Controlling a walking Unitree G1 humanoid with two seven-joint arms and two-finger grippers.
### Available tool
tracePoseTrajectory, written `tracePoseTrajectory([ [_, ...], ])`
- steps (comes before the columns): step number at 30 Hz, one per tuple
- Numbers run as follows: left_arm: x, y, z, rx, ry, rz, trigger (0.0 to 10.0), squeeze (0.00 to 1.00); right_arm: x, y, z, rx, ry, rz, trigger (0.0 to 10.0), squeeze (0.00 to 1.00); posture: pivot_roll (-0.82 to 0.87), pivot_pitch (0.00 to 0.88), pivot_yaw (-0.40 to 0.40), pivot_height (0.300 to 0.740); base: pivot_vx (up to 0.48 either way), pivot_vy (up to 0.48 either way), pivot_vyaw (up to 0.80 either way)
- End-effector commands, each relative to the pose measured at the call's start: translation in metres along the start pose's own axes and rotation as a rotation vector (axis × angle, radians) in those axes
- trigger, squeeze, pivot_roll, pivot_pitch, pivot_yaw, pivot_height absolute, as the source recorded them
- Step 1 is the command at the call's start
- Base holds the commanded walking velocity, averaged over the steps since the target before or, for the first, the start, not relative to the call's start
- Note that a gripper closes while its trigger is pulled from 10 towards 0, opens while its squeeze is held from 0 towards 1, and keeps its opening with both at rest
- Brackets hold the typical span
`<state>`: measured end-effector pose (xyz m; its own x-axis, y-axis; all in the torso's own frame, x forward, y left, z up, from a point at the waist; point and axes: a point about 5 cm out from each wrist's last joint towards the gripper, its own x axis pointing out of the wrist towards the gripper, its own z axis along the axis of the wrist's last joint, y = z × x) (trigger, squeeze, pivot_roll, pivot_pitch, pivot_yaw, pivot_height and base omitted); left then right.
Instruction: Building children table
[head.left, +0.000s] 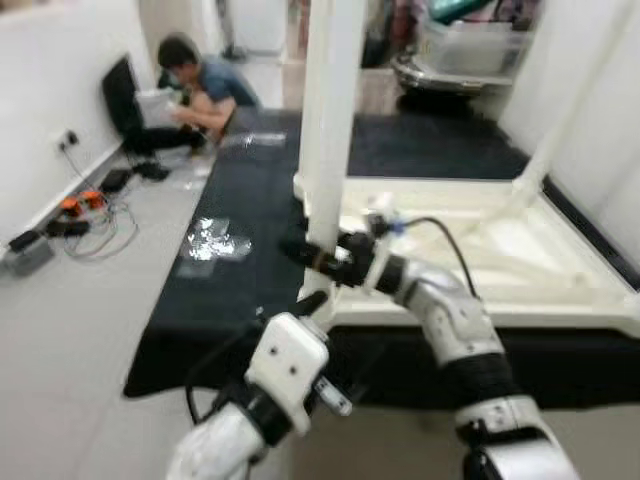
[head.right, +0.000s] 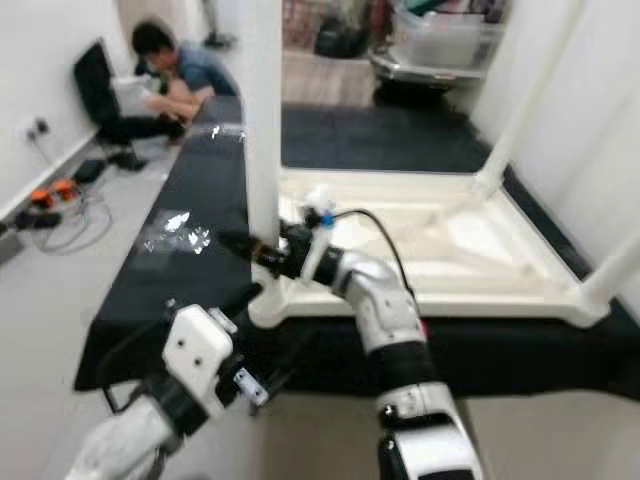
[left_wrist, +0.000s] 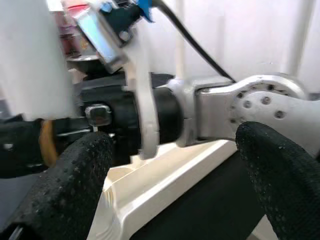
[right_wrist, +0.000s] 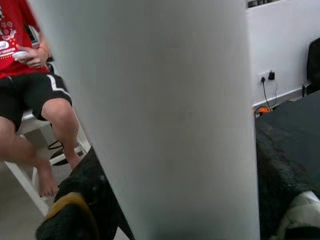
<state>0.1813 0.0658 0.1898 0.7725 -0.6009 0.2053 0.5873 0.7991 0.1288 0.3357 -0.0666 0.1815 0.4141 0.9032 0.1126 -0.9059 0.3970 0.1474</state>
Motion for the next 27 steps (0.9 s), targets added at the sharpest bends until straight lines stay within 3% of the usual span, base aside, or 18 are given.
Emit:
tracePoseTrajectory([
  [1, -0.001, -0.002, -0.001, -0.004, 0.010, -0.003, 10.0, 0.00, -0.001, -0.003, 0.000, -0.036, 0.023, -0.047, 10.0, 0.00, 0.10, 0.079, -0.095, 0.740, 0.000, 0.000, 0.00],
  [8, 0.000, -0.002, -0.001, -0.006, 0.011, -0.001, 10.0, 0.00, 0.001, -0.009, -0.004, -0.060, 0.032, -0.107, 10.0, 0.00, 0.10, 0.079, -0.097, 0.740, 0.000, 0.000, 0.00],
  [9, -0.001, -0.001, -0.001, -0.006, 0.011, 0.001, 10.0, 0.00, 0.001, -0.015, -0.002, -0.088, 0.020, -0.183, 0.0, 0.00, 0.10, 0.082, -0.098, 0.740, 0.000, 0.000, 0.00],
  [12, 0.000, 0.000, -0.001, -0.002, 0.010, 0.002, 10.0, 0.00, 0.000, -0.033, 0.002, -0.135, 0.021, -0.484, 0.0, 0.00, 0.09, 0.083, -0.097, 0.740, 0.000, 0.000, 0.00],
  [13, 0.001, 0.000, -0.001, -0.001, 0.010, 0.002, 10.0, 0.00, -0.002, -0.037, 0.002, -0.142, 0.029, -0.561, 0.0, 0.00, 0.09, 0.083, -0.097, 0.740, 0.000, 0.000, 0.00],
  [14, 0.001, 0.000, -0.001, -0.001, 0.010, 0.002, 10.0, 0.00, -0.002, -0.037, 0.002, -0.142, 0.029, -0.561, 0.0, 0.00, 0.09, 0.083, -0.097, 0.740, 0.000, 0.000, 0.00],
  [17, 0.001, 0.001, -0.001, 0.001, 0.007, 0.009, 10.0, 0.00, -0.013, -0.045, 0.002, -0.186, 0.058, -0.829, 0.0, 0.00, 0.09, 0.081, -0.098, 0.740, 0.000, 0.000, 0.00],
  [20, 0.001, 0.001, -0.001, 0.002, 0.007, 0.012, 10.0, 0.00, -0.016, -0.046, 0.003, -0.198, 0.059, -0.897, 0.0, 0.00, 0.09, 0.081, -0.098, 0.740, 0.000, 0.000, 0.00],
  [22, 0.002, 0.002, -0.001, 0.005, 0.009, 0.020, 10.0, 0.00, -0.031, -0.045, 0.000, -0.165, 0.051, -1.125, 0.0, 0.00, 0.09, 0.084, -0.100, 0.740, 0.000, 0.000, 0.00],
  [23, 0.002, 0.002, -0.001, 0.005, 0.009, 0.020, 10.0, 0.00, -0.031, -0.045, 0.000, -0.165, 0.051, -1.125, 0.0, 0.00, 0.09, 0.084, -0.100, 0.740, 0.000, 0.000, 0.00],
  [25, 0.002, 0.003, -0.001, 0.009, 0.012, 0.026, 10.0, 0.00, -0.046, -0.038, -0.001, -0.135, 0.016, -1.348, 0.0, 0.00, 0.09, 0.085, -0.101, 0.740, 0.000, 0.000, 0.00],
  [27, 0.002, 0.004, -0.002, 0.010, 0.012, 0.030, 10.0, 0.00, -0.049, -0.030, -0.002, -0.110, -0.005, -1.434, 0.0, 0.00, 0.09, 0.084, -0.102, 0.740, 0.000, 0.000, 0.00],
])
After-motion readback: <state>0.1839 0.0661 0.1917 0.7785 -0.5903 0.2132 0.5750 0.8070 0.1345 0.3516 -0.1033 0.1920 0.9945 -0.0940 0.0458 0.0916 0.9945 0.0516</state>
